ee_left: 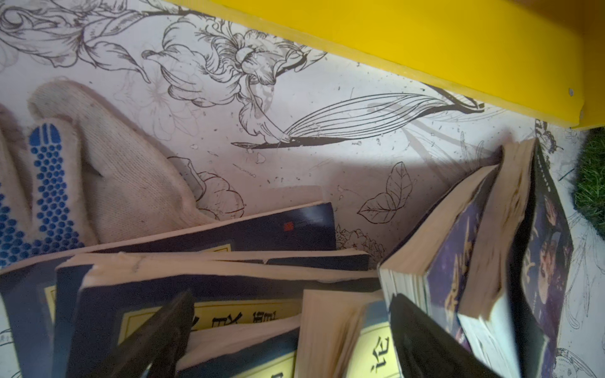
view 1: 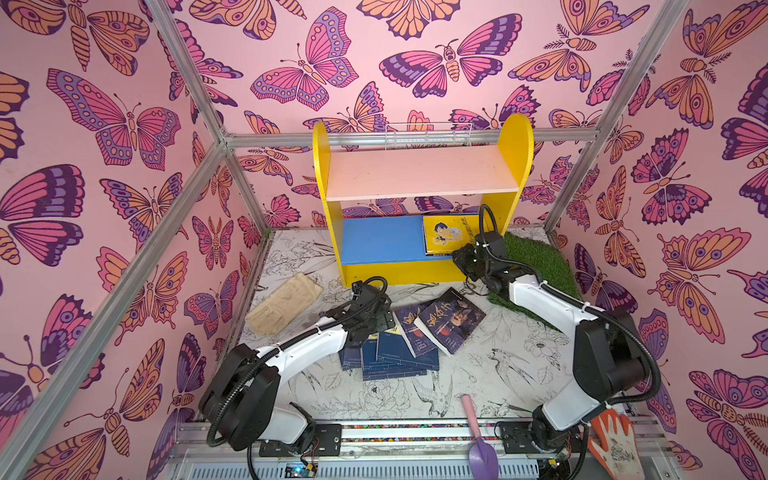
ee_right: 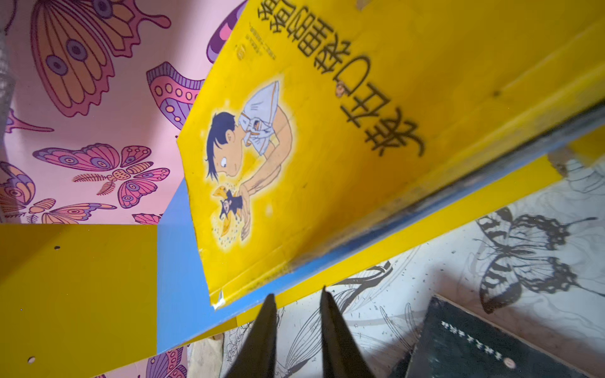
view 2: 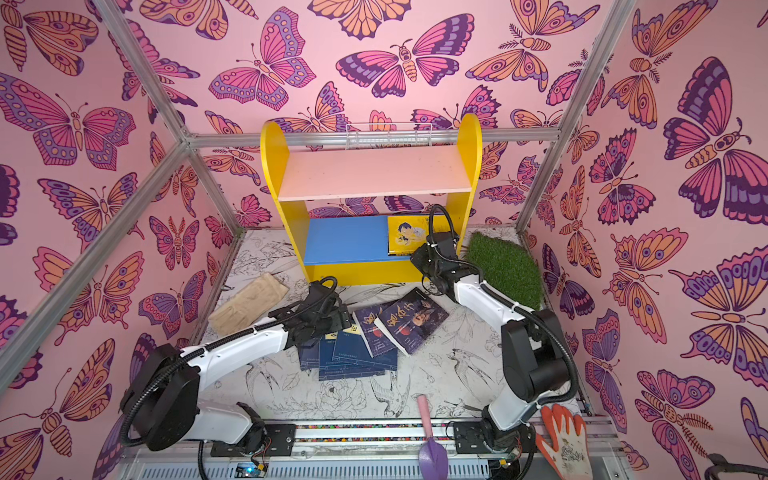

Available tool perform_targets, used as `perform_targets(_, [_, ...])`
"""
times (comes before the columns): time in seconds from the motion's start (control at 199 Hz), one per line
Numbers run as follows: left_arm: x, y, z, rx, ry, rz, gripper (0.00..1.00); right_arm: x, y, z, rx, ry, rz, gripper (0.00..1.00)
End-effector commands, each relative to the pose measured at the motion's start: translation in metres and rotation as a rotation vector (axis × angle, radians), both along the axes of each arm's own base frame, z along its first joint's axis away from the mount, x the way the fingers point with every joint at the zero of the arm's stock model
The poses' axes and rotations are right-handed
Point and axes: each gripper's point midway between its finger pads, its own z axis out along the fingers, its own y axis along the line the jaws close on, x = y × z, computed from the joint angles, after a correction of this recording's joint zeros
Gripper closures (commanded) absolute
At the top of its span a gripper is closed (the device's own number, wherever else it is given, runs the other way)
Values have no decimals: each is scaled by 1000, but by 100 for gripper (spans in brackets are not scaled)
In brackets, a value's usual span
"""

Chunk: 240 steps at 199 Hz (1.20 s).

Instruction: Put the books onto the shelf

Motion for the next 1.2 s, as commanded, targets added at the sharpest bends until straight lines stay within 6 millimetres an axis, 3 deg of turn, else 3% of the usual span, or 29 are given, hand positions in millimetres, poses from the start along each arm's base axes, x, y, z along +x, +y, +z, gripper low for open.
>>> perform_targets(0.0, [7,-7,19,11,-49,-43,5,-36,-15,21,-102,-52,59,66])
perform_targets(0.161, [18,-28,37,16,-93,-119,5,-108,-29,-25,-215,70,211,51])
perform_targets(0.326, [31,-61,48,36,-128,-207,6,-182,-28,-78,-197,213,395,44])
perform_targets(0.472, [38,-100,50,41,-140,-299,6,-219,-15,-113,-82,304,506,43])
perform_targets(0.627, [42,-136,39,2,-108,-363,7,-214,-17,-129,-72,347,510,44])
perform_targets(0.773, [40,-155,18,-33,-44,-386,9,-204,-12,-140,25,343,505,45])
perform_targets(0.949, [34,-159,-7,-25,14,-410,16,-196,-18,-146,124,303,455,49])
perform_targets(1.2, [20,-153,-39,3,91,-420,24,-181,-16,-137,150,186,446,50])
